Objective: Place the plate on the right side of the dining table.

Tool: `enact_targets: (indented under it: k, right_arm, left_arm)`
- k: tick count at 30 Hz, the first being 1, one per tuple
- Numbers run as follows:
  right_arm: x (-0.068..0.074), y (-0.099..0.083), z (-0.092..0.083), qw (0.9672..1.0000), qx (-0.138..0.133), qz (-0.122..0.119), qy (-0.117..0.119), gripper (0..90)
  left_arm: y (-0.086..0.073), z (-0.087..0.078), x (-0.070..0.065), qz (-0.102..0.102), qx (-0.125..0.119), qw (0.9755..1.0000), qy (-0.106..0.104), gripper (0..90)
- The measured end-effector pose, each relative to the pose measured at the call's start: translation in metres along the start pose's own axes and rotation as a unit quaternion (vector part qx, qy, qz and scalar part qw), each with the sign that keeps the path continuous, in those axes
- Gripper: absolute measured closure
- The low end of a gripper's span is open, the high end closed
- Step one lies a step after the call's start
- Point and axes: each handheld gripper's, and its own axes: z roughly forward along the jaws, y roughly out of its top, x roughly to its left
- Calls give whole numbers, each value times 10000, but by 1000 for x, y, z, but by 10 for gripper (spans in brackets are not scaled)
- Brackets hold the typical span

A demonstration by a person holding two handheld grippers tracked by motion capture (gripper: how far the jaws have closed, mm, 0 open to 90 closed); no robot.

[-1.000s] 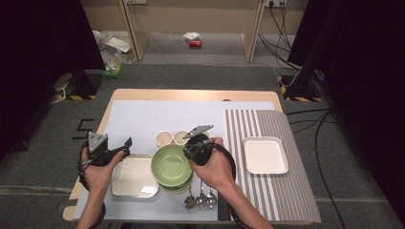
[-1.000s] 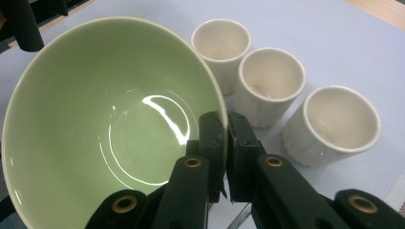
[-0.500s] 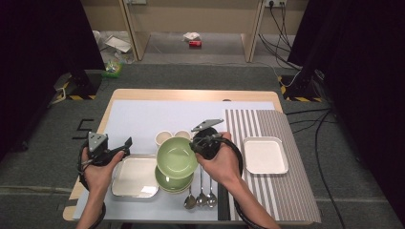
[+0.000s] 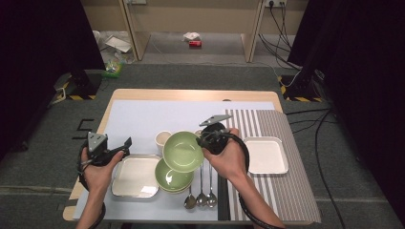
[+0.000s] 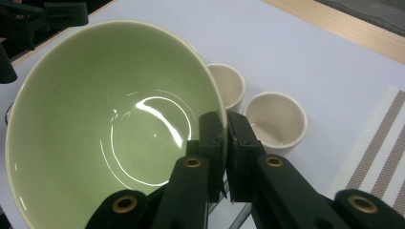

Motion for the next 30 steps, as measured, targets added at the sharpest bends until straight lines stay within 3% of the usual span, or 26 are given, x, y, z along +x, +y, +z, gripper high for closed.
enact_targets:
  k: [30]
  right_arm:
    - [-54, -5, -13, 9979, 98, 436, -472, 870]
  left_arm:
    - [0, -1, 1, -10, 1, 10000, 16, 67]
